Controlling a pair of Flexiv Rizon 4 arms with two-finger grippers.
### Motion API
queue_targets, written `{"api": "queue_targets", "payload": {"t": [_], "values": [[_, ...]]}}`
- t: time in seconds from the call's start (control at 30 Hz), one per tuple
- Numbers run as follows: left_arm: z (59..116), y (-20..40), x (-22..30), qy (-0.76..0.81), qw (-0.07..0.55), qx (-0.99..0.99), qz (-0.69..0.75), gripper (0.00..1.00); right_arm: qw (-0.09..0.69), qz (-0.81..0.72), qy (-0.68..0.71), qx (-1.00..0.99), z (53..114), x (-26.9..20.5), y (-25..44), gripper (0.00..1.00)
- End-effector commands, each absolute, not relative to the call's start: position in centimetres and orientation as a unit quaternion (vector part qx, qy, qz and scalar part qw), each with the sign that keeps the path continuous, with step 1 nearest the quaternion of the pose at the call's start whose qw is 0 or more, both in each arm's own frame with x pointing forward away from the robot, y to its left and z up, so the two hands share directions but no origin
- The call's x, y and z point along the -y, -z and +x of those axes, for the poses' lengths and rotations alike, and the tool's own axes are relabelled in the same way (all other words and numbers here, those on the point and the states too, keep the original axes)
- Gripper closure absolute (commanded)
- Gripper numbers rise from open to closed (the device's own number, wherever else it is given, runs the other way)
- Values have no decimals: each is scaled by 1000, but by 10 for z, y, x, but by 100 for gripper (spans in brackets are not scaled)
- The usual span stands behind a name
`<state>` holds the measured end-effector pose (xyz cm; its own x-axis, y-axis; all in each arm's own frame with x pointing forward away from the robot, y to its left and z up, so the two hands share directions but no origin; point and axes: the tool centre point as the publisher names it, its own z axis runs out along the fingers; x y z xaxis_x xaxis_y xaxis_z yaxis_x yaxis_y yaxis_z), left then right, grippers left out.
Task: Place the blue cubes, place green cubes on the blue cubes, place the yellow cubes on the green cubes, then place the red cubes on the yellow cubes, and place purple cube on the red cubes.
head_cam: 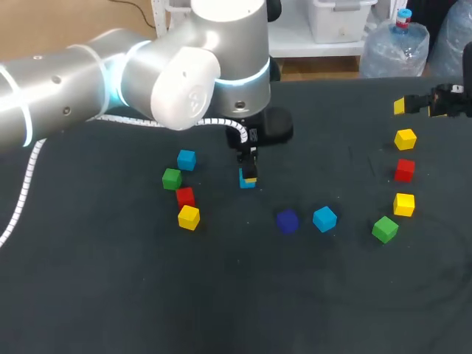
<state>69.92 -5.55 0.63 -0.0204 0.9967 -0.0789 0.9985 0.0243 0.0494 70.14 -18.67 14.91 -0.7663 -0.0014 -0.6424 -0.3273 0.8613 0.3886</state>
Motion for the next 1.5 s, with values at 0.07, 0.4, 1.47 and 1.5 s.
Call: {"api": "queue_targets", "payload": {"t": [0.07,0.4,1.47,1.5], "values": [[702,-7,58,8,42,-715,698,55,330,-89,-244,-908,700,186,-150,0],[703,-17,59,8,53,-716,696,12,330,-89,-244,-908,700,186,-150,0],[718,-109,-28,122,219,-848,467,0,330,-89,-244,-908,700,186,-150,0],[717,-109,-31,114,223,-851,461,0,330,-89,-244,-908,700,186,-150,0]]}}
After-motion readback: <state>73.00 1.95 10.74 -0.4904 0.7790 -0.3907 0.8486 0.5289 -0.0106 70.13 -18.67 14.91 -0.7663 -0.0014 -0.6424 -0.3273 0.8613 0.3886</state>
